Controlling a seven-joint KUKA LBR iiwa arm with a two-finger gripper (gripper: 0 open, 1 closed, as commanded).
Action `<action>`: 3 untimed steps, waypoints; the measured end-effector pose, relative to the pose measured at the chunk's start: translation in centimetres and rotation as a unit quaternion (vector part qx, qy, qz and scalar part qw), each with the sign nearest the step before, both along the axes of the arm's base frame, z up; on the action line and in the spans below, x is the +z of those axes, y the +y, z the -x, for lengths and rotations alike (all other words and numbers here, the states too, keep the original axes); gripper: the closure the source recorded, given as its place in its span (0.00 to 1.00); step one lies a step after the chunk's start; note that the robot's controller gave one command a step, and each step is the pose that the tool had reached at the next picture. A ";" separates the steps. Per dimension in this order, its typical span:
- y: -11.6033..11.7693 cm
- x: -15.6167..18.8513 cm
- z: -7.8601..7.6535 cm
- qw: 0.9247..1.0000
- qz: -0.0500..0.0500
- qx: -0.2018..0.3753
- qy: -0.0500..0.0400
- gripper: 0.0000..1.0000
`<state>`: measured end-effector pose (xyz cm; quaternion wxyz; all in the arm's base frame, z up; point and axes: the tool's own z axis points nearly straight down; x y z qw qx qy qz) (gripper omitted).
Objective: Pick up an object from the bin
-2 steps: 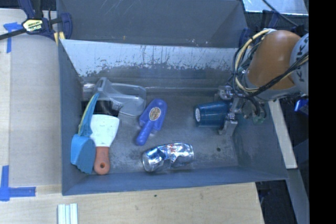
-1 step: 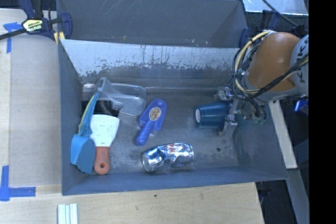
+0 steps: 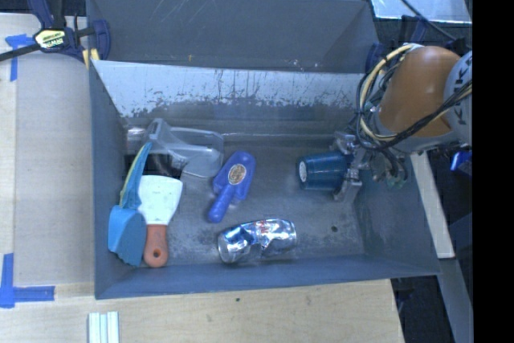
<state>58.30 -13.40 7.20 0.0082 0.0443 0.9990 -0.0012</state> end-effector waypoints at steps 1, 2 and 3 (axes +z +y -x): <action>0.0 0.0 0.0 1.000 0.000 0.000 0.000 1.00; 0.1 2.8 0.3 1.000 -0.001 0.000 0.005 1.00; 0.0 7.6 0.2 1.000 -0.001 0.001 0.004 1.00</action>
Offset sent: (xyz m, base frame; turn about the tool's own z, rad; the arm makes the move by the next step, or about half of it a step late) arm -0.0001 -0.0001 0.0713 -0.0001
